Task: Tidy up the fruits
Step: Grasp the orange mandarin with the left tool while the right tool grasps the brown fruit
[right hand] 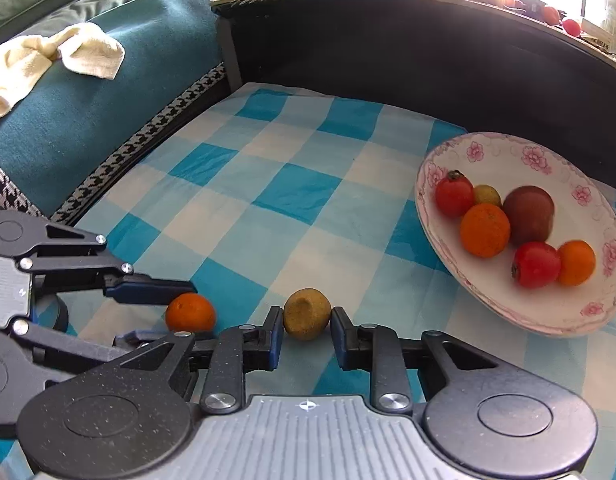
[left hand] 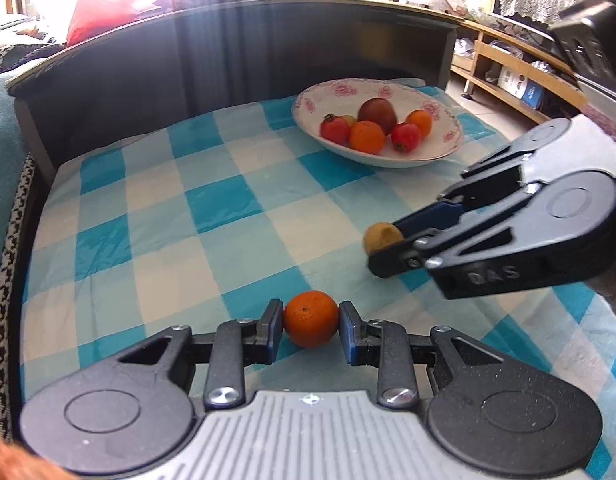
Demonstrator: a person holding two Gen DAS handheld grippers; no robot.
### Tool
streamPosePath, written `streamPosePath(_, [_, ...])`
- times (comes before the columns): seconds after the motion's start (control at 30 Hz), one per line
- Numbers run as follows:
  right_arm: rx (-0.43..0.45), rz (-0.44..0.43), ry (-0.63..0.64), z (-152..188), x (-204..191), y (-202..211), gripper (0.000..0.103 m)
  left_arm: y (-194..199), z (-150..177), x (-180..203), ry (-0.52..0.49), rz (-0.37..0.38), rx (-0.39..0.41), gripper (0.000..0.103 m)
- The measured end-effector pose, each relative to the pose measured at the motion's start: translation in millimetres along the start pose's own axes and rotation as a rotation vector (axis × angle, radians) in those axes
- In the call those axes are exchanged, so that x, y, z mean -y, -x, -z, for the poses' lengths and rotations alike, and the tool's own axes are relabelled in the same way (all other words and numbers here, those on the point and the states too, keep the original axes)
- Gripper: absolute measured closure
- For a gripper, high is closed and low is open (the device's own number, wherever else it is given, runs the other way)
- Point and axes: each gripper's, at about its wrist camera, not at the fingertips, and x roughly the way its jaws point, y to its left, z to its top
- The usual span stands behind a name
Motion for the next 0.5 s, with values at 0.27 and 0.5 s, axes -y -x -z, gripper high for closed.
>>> streamPosePath(0.27, [-0.059, 0.113, -0.063, 49.8, 15.3, 49.2, 0.083, -7.4, -3.0, 49.7, -0.104, 0.06, -0.005, 0.064])
streamPosePath(0.5, [-0.061, 0.13, -0.109, 79.3, 25.6, 63.0, 0.083, -15.3, -3.1, 70.6, -0.155, 0.033, -0.017, 0.064])
